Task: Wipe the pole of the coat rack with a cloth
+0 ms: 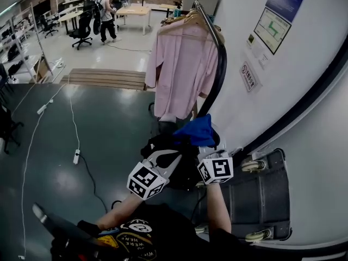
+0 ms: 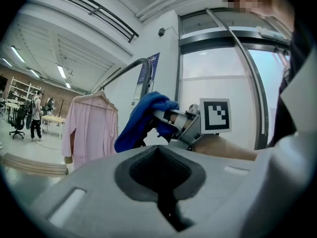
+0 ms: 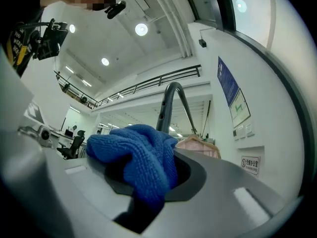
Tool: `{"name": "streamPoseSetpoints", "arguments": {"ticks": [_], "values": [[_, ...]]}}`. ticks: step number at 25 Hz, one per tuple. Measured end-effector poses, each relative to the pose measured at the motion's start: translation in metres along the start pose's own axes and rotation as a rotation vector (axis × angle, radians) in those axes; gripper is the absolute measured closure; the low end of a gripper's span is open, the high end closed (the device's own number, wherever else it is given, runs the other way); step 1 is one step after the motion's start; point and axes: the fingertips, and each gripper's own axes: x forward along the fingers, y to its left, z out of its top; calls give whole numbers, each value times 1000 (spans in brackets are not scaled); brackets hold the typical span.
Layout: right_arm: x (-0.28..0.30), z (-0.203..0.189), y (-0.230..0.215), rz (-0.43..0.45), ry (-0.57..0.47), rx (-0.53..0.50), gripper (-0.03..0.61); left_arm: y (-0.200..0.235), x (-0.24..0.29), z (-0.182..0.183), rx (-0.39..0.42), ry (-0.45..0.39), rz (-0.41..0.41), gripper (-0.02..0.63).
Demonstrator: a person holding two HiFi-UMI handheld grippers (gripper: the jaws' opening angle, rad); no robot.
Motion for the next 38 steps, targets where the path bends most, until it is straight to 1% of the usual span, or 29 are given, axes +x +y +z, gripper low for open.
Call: {"name": "streamPoseSetpoints", "arguments": {"ticks": [2,5,7,11,16,19,21,23,26,29,32,33,34,38], "values": [[0,-1,-1,-8,12,-17,499,2,1,0,-2,0,4,620],[3,2,0,-40,66,-100,495,5,-1,0,-3,-5,14,620],[8,10,-1,-44,80,-106,488,8,-2,2,-4,-10,22,620],[17,58,-10,-51,-32,-99,488,14,-4,3,-8,-18,33,620],[38,139,-25,-64,-136,-129,492,17,-2,3,-11,-18,34,620],[66,177,-37,-62,-147,-145,494,17,-2,5,-11,-18,28,620],[86,191,-45,-38,-133,-134,495,19,-2,5,-19,-21,29,620],[99,197,-48,-12,-119,-115,495,22,-4,3,-27,-21,37,620],[91,193,-42,-10,-156,-103,497,28,-6,1,-33,-18,49,620],[62,176,-27,-37,-194,-160,497,32,-3,2,-28,-15,49,620],[38,139,-12,-81,-148,-245,499,32,-1,3,-26,-15,41,620],[32,122,-10,-91,-122,-254,498,32,0,3,-27,-16,39,620],[27,104,-8,-90,-99,-240,497,31,2,3,-28,-17,36,620],[13,42,-3,-50,-49,-108,495,26,9,1,-23,-9,6,620]]}}
